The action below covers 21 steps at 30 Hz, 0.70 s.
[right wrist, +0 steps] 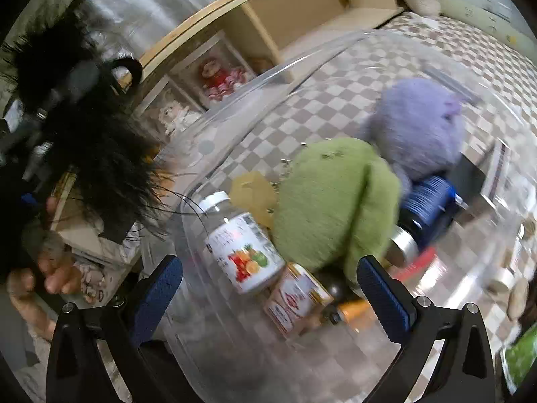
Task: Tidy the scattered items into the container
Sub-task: 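Carry the feather boa with the left gripper toward the clear plastic box, then drop the boa into the box with the left gripper while the right releases the jar there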
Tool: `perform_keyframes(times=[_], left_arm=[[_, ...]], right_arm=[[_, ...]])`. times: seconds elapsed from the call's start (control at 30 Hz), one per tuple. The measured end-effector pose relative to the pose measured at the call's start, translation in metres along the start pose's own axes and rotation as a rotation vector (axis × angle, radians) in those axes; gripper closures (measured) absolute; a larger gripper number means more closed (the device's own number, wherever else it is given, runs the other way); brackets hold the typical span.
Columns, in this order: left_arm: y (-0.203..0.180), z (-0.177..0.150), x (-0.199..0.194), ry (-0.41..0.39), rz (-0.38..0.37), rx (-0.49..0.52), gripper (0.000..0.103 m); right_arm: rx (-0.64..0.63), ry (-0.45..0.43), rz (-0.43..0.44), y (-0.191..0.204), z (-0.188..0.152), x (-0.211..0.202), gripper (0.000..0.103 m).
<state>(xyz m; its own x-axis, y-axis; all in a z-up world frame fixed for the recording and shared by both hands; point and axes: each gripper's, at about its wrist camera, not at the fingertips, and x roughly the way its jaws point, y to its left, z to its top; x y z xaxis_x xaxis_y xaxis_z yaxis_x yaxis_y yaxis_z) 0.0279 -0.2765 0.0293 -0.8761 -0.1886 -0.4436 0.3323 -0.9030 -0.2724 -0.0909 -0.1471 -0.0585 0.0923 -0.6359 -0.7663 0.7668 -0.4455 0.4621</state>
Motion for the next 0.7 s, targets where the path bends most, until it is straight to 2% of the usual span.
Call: perform_keyframes(times=[0.27,0.7], left_arm=[[-0.026,-0.023,0.024,0.148,-0.046,0.048,0.058],[-0.075,-0.076,0.070,0.447,-0.059,0.274,0.058]], right_arm=[[0.067,-0.063,0.013,-0.018,-0.022,-0.035,0.000],[0.184,-0.211,0.101,-0.045,-0.055,-0.089,0.000]])
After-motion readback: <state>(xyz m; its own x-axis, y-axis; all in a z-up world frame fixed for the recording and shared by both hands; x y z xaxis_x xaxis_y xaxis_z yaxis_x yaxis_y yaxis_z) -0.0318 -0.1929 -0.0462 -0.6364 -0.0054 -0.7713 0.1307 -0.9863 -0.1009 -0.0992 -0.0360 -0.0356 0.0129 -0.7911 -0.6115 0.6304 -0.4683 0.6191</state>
